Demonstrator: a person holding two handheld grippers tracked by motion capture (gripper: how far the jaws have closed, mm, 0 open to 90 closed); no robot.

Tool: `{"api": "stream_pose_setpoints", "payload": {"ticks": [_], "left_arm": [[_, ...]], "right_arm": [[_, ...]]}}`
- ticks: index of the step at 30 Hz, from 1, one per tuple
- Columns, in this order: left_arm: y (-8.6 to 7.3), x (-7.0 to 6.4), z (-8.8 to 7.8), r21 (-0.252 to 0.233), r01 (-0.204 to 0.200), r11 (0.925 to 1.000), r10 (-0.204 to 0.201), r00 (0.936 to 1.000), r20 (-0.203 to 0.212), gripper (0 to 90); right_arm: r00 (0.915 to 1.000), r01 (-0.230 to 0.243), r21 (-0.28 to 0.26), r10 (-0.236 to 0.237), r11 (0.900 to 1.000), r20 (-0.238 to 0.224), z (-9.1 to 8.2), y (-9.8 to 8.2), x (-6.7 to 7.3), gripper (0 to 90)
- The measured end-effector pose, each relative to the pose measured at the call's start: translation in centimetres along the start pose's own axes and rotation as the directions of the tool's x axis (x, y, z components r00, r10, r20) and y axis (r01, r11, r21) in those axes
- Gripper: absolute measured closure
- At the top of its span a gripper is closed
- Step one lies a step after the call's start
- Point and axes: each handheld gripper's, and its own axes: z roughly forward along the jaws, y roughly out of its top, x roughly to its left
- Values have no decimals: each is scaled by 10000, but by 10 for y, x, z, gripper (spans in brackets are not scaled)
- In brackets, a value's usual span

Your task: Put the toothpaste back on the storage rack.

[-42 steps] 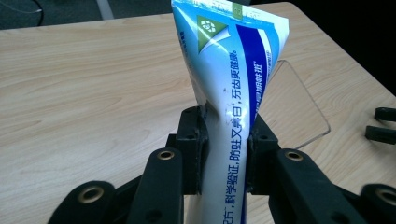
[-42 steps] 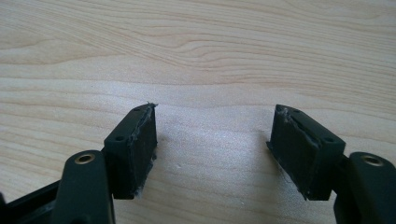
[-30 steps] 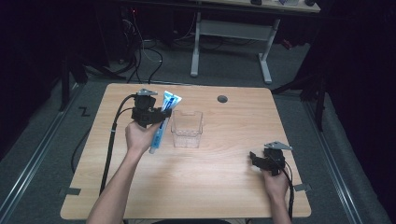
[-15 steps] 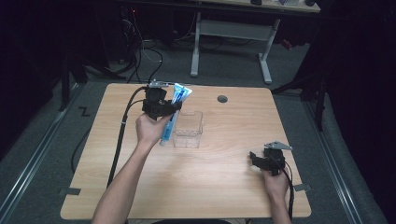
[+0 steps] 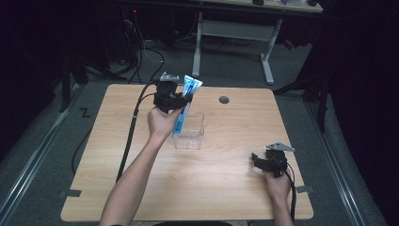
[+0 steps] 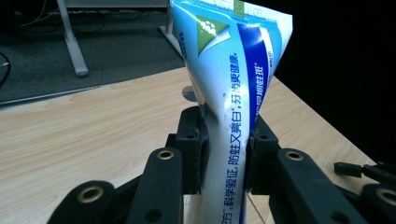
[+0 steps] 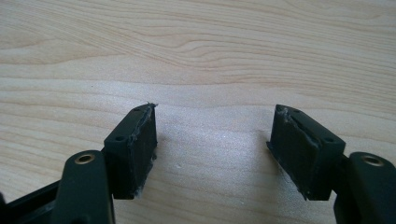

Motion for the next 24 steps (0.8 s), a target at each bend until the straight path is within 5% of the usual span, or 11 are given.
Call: {"api": "stream_pose_setpoints", "payload": {"ticks": [24], "left_arm": [[2, 4, 39, 40, 97, 9999, -96, 9998, -200, 719]], "right_arm": [[10000, 6, -3, -6, 10000, -16, 0, 0, 0, 319]]}}
